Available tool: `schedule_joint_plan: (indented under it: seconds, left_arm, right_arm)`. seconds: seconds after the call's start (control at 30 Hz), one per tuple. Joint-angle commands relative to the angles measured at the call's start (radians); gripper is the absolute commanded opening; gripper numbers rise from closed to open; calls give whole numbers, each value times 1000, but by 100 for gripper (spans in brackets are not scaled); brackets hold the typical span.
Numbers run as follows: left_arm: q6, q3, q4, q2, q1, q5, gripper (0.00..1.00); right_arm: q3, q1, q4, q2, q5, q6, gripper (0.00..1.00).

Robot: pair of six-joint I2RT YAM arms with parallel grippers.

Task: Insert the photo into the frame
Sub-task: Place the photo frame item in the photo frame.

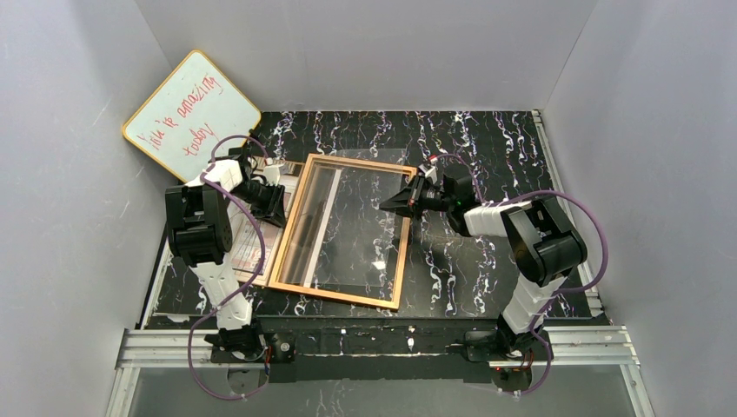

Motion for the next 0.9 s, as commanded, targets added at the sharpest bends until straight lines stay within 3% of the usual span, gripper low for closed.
schedule_joint_plan:
  seconds: [0.0,0.87]
  left_arm:
    - [10,-23,-30,-33,-13,30,25]
    - [2,-10,-31,-19,-24,30,23]
  right_arm:
    - [-16,12,-72,-55,4,-62,1]
    - [7,-1,-57,1,-44,-99,1]
